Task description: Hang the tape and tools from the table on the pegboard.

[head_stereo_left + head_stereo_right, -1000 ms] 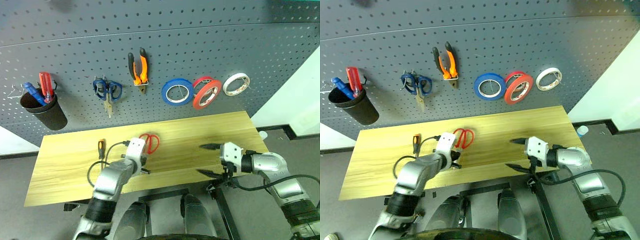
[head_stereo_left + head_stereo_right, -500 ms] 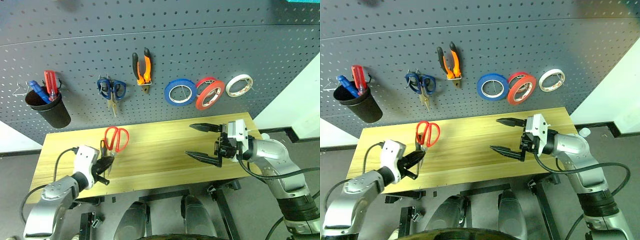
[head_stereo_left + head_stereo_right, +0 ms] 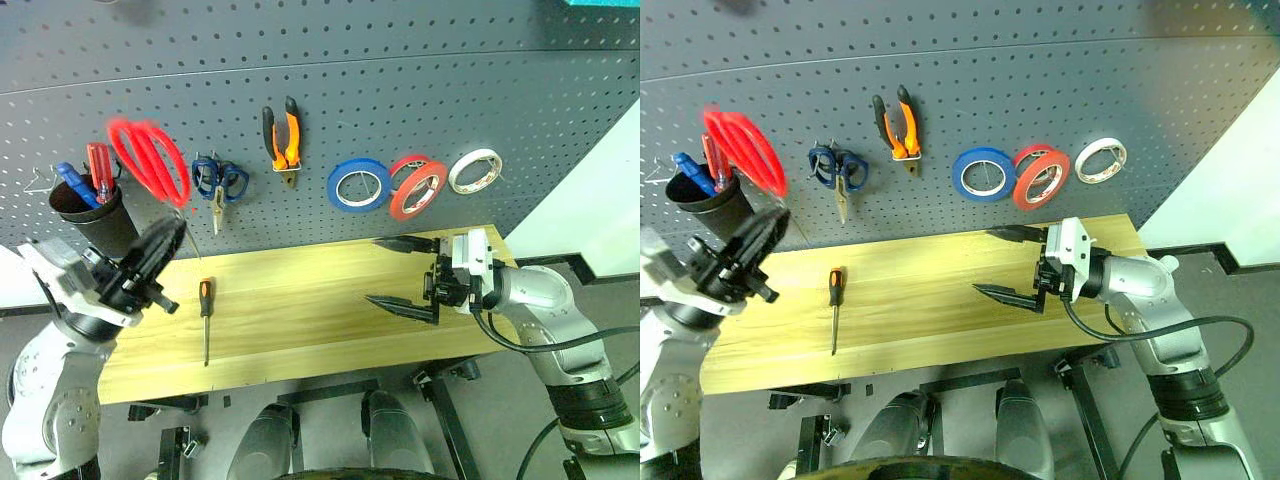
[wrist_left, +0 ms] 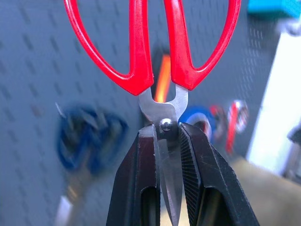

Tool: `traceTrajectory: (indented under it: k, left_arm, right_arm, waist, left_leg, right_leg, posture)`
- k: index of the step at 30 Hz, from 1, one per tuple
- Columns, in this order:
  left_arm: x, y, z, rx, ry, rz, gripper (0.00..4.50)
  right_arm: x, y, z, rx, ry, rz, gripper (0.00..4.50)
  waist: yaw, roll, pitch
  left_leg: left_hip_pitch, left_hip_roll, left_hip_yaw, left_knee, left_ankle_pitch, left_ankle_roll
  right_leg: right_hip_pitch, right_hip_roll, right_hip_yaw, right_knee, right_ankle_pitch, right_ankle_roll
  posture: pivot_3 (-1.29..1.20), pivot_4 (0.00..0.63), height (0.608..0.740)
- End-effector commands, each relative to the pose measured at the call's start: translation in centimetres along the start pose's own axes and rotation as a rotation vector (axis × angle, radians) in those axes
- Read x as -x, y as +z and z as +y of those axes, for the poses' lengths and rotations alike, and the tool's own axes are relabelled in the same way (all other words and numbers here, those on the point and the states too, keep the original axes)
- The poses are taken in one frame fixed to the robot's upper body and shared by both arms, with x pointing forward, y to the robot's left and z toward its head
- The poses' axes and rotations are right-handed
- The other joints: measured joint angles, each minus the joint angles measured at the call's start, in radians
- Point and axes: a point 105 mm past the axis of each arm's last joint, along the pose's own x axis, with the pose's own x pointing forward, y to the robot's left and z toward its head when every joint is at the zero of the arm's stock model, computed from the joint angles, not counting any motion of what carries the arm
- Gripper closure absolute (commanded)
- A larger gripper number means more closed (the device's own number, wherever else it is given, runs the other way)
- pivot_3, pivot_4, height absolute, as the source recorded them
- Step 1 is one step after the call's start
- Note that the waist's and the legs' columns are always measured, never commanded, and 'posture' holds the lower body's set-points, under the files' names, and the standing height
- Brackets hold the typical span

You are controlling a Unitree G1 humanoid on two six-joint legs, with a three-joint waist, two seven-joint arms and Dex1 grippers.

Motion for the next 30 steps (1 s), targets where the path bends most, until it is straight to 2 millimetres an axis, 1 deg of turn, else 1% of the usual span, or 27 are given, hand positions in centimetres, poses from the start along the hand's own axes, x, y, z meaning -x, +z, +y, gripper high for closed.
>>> traceTrajectory:
  k: [1,2,5,8,10,14,15,18,20,22,25,30]
  left_arm:
    - [-0.3,1.2,1.2,-0.111,0.042,-0.01,4.23]
    - [-0.4,1.0,1.4,-0.133,0.05,0.002,4.23]
    - [0.2,-0.4,2.7,-0.232,0.096,0.09,4.23]
    - [1.1,-1.4,3.1,-0.305,0.105,0.141,4.23]
    - [1.6,-1.9,3.5,-0.33,0.12,0.152,4.23]
    - [2.5,-3.0,4.1,-0.35,0.155,0.174,4.23]
    - [2.6,-3.5,4.2,-0.348,0.159,0.184,4.23]
    - [2.8,-4.5,4.5,-0.352,0.173,0.204,4.23]
    - [2.9,-5.0,4.7,-0.355,0.181,0.216,4.23]
    - [3.0,-5.9,5.2,-0.372,0.193,0.253,4.23]
    - [2.6,-6.8,5.5,-0.392,0.196,0.278,4.23]
    - [1.3,-7.7,5.7,-0.397,0.188,0.278,4.23]
  right_arm:
    - [-0.3,1.5,0.1,0.05,0.013,-0.043,0.0]
    - [-0.3,1.4,0.1,0.049,0.012,-0.042,0.0]
    - [-0.3,1.0,0.2,0.046,0.011,-0.034,0.0]
    - [-0.1,1.1,0.3,0.049,0.013,-0.034,0.0]
    - [-0.1,1.4,0.2,0.055,0.011,-0.049,0.0]
    - [-0.5,3.0,0.1,0.082,0.013,-0.117,0.0]
    - [-0.7,3.9,0.1,0.068,0.01,-0.175,0.0]
    - [-1.0,5.9,0.1,0.002,0.014,-0.301,0.0]
    - [-1.1,6.9,0.2,-0.05,0.026,-0.357,0.0]
    - [-1.5,7.4,0.6,-0.072,0.049,-0.367,0.0]
    - [-1.7,7.4,0.9,-0.087,0.066,-0.355,0.0]
    - [-2.1,7.3,1.3,-0.104,0.078,-0.335,0.0]
  waist:
    - [0.0,-0.002,-0.002]
    - [-0.001,-0.002,-0.003]
    - [-0.002,-0.002,-0.004]
    - [-0.002,-0.002,-0.006]
    - [-0.001,-0.003,-0.007]
    - [0.0,-0.003,-0.014]
    - [0.0,-0.004,-0.015]
    - [-0.002,-0.003,-0.017]
    - [-0.001,-0.004,-0.019]
    - [-0.001,-0.003,-0.019]
    - [0.0,-0.004,-0.022]
    - [0.001,-0.004,-0.024]
  left_leg:
    - [0.0,0.0,0.0,0.0,0.0,0.0]
    - [0.0,0.0,0.0,0.0,0.0,0.0]
    - [0.0,0.0,0.0,0.0,0.0,0.0]
    - [0.0,0.0,0.0,-0.001,0.0,0.0]
    - [0.0,0.0,0.0,0.0,0.0,0.0]
    - [0.0,0.0,0.0,0.0,0.0,0.0]
    - [0.0,0.0,0.0,0.0,0.0,0.0]
    - [0.001,0.0,0.0,0.0,0.0,0.0]
    - [0.001,0.0,0.0,0.0,0.0,0.0]
    - [0.001,0.0,0.0,0.0,0.0,0.0]
    - [0.001,0.0,0.0,0.0,0.0,0.0]
    - [0.001,0.0,0.0,0.0,0.0,0.0]
  right_leg:
    - [0.0,0.0,0.0,0.0,0.0,0.0]
    - [0.0,0.0,0.0,0.0,0.0,0.0]
    - [0.0,0.0,0.0,-0.001,0.0,0.0]
    - [0.0,0.0,0.0,-0.001,0.0,0.0]
    - [0.0,0.0,0.0,-0.001,0.0,0.0]
    - [0.0,0.0,0.0,-0.001,0.0,0.0]
    - [0.0,0.0,0.0,-0.001,0.0,0.0]
    - [0.0,0.0,0.0,0.0,0.0,0.0]
    - [0.0,0.0,0.0,0.0,0.0,0.0]
    - [0.0,0.001,0.0,0.0,0.0,0.0]
    - [0.0,0.001,0.0,0.0,0.001,0.0]
    - [0.0,0.001,0.0,0.0,0.001,0.001]
  posture:
    - [-0.02,0.109,0.738]
    - [-0.03,0.105,0.738]
    - [-0.03,0.104,0.738]
    - [-0.03,0.104,0.738]
    - [-0.03,0.099,0.738]
    - [-0.03,0.096,0.738]
    - [-0.03,0.096,0.738]
    - [-0.03,0.094,0.738]
    - [-0.03,0.094,0.738]
    - [-0.03,0.094,0.738]
    - [-0.03,0.095,0.738]
    - [-0.03,0.096,0.738]
